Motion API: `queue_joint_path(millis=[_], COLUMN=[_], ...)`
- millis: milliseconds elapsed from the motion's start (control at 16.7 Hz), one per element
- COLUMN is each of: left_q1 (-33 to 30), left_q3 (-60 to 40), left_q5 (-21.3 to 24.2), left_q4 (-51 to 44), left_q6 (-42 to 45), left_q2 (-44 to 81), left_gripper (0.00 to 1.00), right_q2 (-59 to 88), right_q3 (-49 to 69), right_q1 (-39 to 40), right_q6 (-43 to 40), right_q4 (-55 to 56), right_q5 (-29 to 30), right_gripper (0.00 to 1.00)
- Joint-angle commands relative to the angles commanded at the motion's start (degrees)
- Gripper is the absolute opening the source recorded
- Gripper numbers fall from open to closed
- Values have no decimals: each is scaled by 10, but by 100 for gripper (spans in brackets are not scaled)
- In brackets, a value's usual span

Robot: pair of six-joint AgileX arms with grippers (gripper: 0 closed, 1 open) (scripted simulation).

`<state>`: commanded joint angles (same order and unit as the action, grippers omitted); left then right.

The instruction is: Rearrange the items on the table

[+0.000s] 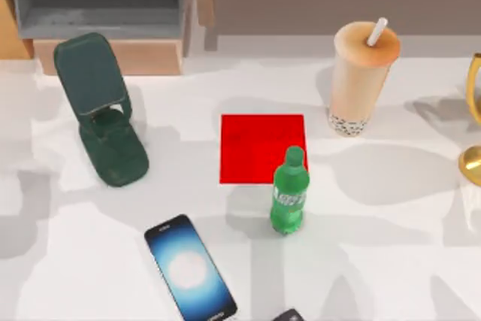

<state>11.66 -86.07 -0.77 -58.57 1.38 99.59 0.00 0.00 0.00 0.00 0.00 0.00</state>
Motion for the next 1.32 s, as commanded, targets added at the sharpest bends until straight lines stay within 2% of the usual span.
queue_joint_path(millis=[240, 480, 900, 1320], left_q1=[19, 28, 23, 14], left_q3=[-146, -215, -210, -113], left_q5=[4, 10, 11, 12], left_q4=[-94, -139, -132, 4], left_q6=[0, -2, -6, -13], left_q2=[172, 251, 258, 297], left_gripper=[100, 100, 100, 100], right_q2=[0, 0, 0, 0], right_q3=[0, 0, 0, 0], right_q1=[0, 0, 0, 0], right_q6=[0, 0, 0, 0], right_q4=[0, 0, 0, 0], right_q5=[0, 0, 0, 0], right_gripper=[100, 100, 100, 100])
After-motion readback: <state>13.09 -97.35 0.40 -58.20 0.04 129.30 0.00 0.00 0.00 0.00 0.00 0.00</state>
